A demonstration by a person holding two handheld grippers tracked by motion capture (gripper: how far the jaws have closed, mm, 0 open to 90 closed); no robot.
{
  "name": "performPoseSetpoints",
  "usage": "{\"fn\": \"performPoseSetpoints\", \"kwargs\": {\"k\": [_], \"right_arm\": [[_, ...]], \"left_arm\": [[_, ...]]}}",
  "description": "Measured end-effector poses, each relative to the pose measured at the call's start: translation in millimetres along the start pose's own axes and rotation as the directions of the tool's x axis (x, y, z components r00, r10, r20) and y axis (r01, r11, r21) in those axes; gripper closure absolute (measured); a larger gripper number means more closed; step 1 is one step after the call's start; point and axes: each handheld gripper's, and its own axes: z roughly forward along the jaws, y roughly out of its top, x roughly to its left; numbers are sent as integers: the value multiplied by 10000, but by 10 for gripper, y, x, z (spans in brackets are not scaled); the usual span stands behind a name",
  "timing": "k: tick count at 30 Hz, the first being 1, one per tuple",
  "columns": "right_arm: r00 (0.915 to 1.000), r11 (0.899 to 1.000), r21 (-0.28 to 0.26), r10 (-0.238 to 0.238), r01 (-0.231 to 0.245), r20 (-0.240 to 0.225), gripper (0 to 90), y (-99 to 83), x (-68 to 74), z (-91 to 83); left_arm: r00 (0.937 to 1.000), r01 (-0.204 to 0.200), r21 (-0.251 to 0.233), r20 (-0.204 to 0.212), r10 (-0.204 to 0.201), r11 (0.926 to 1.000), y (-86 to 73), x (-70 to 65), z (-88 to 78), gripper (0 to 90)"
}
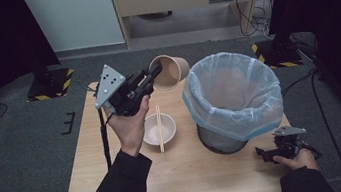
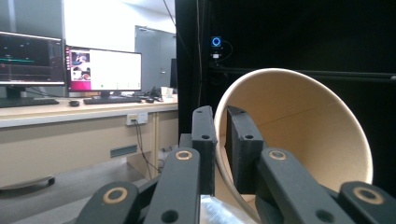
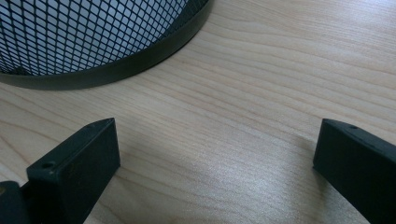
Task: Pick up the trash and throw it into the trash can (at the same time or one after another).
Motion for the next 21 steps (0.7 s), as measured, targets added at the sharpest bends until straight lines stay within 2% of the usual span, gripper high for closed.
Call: {"fn": "performPoseSetpoints", "kwargs": {"k": [8,13,21], "right_arm": [[10000,10000,9,-11,11,-5,7,0,-1,-1],[10000,10000,-1,-2,2,1,8,0,0,0],[10000,10000,1,-2,2,0,8,0,0,0]], "left_arm": [[9996,-7,30,299,6,10000,-22,-135,210,818],[9986,58,163,529,-66,9998,-93,-240,389,818],[9971,46,459,763,-81,9989,-210,-351,565,817]]}}
